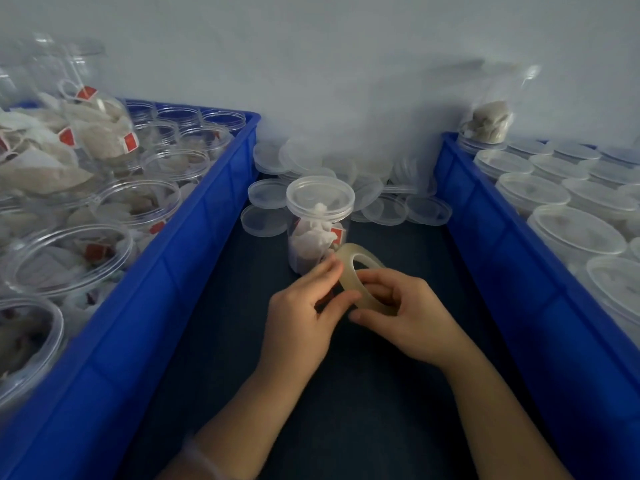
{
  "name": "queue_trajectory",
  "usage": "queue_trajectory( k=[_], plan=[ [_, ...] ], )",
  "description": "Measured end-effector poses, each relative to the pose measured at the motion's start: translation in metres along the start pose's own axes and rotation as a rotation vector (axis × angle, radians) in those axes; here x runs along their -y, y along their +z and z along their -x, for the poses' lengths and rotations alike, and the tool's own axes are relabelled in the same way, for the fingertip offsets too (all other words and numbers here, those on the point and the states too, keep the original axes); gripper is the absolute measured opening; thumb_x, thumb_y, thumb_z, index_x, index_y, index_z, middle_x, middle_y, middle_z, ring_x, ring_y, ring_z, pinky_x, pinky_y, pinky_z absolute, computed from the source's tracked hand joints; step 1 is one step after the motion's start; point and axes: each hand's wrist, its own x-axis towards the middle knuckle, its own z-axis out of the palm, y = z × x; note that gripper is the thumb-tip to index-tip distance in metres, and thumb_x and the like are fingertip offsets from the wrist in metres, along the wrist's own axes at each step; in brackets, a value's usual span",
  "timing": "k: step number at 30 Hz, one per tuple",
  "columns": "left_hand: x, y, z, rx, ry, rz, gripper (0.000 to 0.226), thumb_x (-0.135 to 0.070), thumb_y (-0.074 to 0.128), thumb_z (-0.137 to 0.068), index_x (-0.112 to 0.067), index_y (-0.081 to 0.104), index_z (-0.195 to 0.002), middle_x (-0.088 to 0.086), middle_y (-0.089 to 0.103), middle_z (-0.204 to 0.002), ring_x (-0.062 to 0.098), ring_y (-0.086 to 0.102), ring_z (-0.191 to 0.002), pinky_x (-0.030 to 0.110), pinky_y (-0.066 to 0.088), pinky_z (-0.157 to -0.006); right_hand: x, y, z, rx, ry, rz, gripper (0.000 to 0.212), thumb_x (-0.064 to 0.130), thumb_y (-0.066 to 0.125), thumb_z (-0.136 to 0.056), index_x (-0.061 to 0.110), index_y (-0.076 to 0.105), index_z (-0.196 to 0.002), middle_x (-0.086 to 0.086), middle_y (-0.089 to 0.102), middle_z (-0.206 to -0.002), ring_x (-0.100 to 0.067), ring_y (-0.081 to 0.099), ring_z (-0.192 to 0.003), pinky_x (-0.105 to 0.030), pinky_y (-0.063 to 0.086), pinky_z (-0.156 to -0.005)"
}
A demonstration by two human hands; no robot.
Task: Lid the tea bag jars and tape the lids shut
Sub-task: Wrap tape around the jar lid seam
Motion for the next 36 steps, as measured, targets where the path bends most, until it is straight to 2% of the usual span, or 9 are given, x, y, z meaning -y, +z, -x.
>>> queue_trajectory(
  k=[9, 12, 15, 18, 21, 25, 30, 33, 36],
  plan=[
    [0.004, -0.009, -0.006, -0.047, 0.002, -0.083, 0.012, -0.004, 0.068, -0.084, -0.006, 0.072, -0.095, -0.002, 0.066, -0.093, 0.002, 0.061, -0.084, 0.007, 0.045, -0.077, -0.001, 0.003, -0.001, 0.020, 0.031, 0.080, 0.038, 0.024, 0.077, -0.077, 0.040, 0.061, -0.107, 0.018, 0.071, -0.101, 0.004, 0.064, -0.097, -0.022, 0.050, -0.089],
    [0.003, -0.006, -0.007, 0.015, -0.026, -0.147, 0.010, -0.008, 0.057, -0.092, -0.009, 0.065, -0.098, -0.005, 0.058, -0.095, 0.001, 0.055, -0.081, 0.007, 0.042, -0.075, -0.001, 0.006, -0.002, -0.040, 0.010, 0.094, 0.031, 0.032, 0.075, -0.078, 0.047, 0.059, -0.099, 0.018, 0.070, -0.095, 0.004, 0.066, -0.087, -0.021, 0.053, -0.077],
    [0.007, -0.008, -0.008, 0.133, -0.127, -0.073, 0.011, -0.017, 0.048, -0.097, -0.021, 0.059, -0.097, -0.012, 0.053, -0.093, -0.001, 0.055, -0.081, 0.006, 0.041, -0.074, 0.000, 0.004, -0.002, -0.064, -0.008, 0.159, 0.044, 0.033, 0.075, -0.078, 0.058, 0.048, -0.102, 0.028, 0.067, -0.090, 0.009, 0.064, -0.085, -0.009, 0.051, -0.071],
    [0.009, -0.013, -0.011, 0.183, -0.241, 0.095, 0.008, -0.029, 0.062, -0.087, -0.023, 0.063, -0.092, -0.010, 0.063, -0.087, -0.003, 0.060, -0.081, 0.010, 0.047, -0.069, 0.000, 0.001, 0.001, -0.054, -0.050, 0.214, 0.049, 0.032, 0.073, -0.079, 0.056, 0.046, -0.112, 0.026, 0.067, -0.089, 0.013, 0.062, -0.088, -0.001, 0.044, -0.076],
    [0.010, -0.018, -0.015, 0.244, -0.373, 0.251, 0.007, -0.025, 0.071, -0.081, -0.023, 0.066, -0.087, -0.007, 0.069, -0.076, 0.001, 0.065, -0.069, 0.009, 0.047, -0.060, 0.000, -0.001, 0.003, -0.016, -0.082, 0.242, 0.048, 0.028, 0.073, -0.080, 0.051, 0.051, -0.117, 0.023, 0.068, -0.091, 0.011, 0.062, -0.090, -0.004, 0.044, -0.080],
    [0.010, -0.018, -0.014, 0.323, -0.365, 0.194, 0.011, -0.020, 0.056, -0.094, -0.026, 0.063, -0.087, -0.006, 0.066, -0.074, -0.003, 0.064, -0.068, 0.007, 0.045, -0.060, -0.004, 0.000, 0.002, -0.022, -0.086, 0.441, 0.050, 0.028, 0.069, -0.084, 0.043, 0.054, -0.129, 0.027, 0.062, -0.104, 0.006, 0.059, -0.097, -0.011, 0.046, -0.084],
    [0.002, -0.019, -0.016, 0.456, -0.349, 0.266, 0.018, -0.017, 0.048, -0.097, -0.023, 0.060, -0.086, -0.011, 0.063, -0.072, -0.001, 0.062, -0.066, 0.008, 0.046, -0.058, -0.014, 0.005, -0.006, -0.210, -0.001, 0.468, 0.043, 0.033, 0.067, -0.087, 0.038, 0.058, -0.128, 0.008, 0.064, -0.121, -0.008, 0.060, -0.103, -0.024, 0.046, -0.093],
    [0.000, -0.018, -0.019, 0.402, -0.388, 0.270, 0.018, -0.015, 0.048, -0.097, -0.021, 0.060, -0.086, -0.005, 0.061, -0.073, -0.002, 0.060, -0.061, 0.009, 0.046, -0.056, -0.017, 0.001, -0.011, -0.193, 0.103, 0.345, 0.036, 0.030, 0.067, -0.087, 0.042, 0.062, -0.120, 0.009, 0.067, -0.104, -0.010, 0.063, -0.085, -0.033, 0.053, -0.084],
    [-0.002, -0.014, -0.017, 0.241, -0.358, 0.209, 0.013, -0.018, 0.053, -0.095, -0.026, 0.059, -0.087, -0.007, 0.061, -0.079, -0.004, 0.060, -0.067, 0.009, 0.046, -0.059, -0.013, -0.003, -0.009, -0.230, 0.067, 0.192, 0.021, 0.026, 0.070, -0.085, 0.047, 0.069, -0.086, 0.012, 0.068, -0.073, -0.005, 0.063, -0.066, -0.017, 0.050, -0.065]
  ],
)
